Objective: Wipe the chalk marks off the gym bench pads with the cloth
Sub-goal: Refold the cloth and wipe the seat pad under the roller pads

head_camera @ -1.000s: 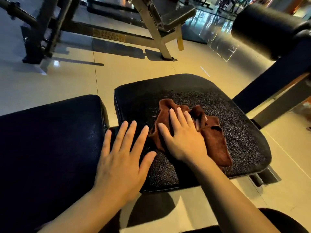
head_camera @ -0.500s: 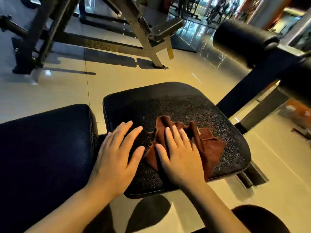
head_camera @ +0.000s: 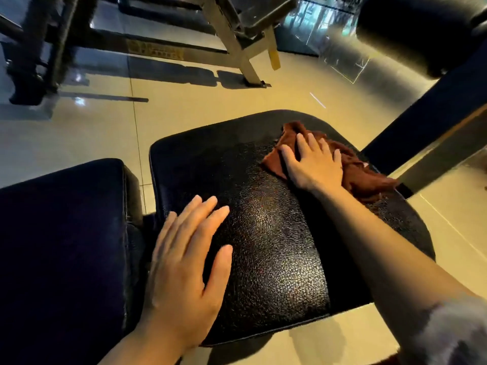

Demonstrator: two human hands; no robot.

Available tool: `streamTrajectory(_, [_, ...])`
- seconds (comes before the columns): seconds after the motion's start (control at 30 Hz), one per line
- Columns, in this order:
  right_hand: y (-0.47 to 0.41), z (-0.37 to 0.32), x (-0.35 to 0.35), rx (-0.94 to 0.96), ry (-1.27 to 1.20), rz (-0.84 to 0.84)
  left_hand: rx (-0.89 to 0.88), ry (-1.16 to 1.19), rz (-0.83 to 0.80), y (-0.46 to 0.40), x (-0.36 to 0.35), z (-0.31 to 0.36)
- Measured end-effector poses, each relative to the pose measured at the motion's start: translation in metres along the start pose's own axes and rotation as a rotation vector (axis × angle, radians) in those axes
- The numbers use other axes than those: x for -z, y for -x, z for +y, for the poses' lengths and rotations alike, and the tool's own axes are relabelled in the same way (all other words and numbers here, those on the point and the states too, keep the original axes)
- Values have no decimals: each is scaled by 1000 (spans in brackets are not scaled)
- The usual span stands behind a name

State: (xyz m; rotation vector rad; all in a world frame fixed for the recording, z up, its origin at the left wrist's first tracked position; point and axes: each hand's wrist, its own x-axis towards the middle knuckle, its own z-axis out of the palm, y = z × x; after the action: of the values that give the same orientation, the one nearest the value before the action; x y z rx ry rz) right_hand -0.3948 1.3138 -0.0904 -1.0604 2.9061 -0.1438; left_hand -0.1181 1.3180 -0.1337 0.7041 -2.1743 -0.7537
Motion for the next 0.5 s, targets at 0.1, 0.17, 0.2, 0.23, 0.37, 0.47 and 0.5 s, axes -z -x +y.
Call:
streamTrajectory(0.1, [-34,-1,2,-40,-3,-20,-14,-3,-12,-1,0,0])
streamTrajectory(0.17, [-37,-2,3,-46,-7,-24,-7,-4,-8,-2,0,-1])
streamTrajectory(0.2, [-31,-2,3,-35,-4,-19,-7,-8,-10,-2,0,-2])
streamTrajectory(0.23, [-24,-3,3,-16,-1,-12,-5,-11,-13,-1,-1,-2])
streamTrajectory(0.37, [34,-4,-1,81,-23,21,2,-38,-35,-3,0,-3])
streamTrajectory(0.47, [89,1,-2,165,-25,31,11,-69,-68,-4,2,-1])
streamTrajectory(0.5, [106,4,-1,187,-22,29,8,-81,-78,-4,3,0])
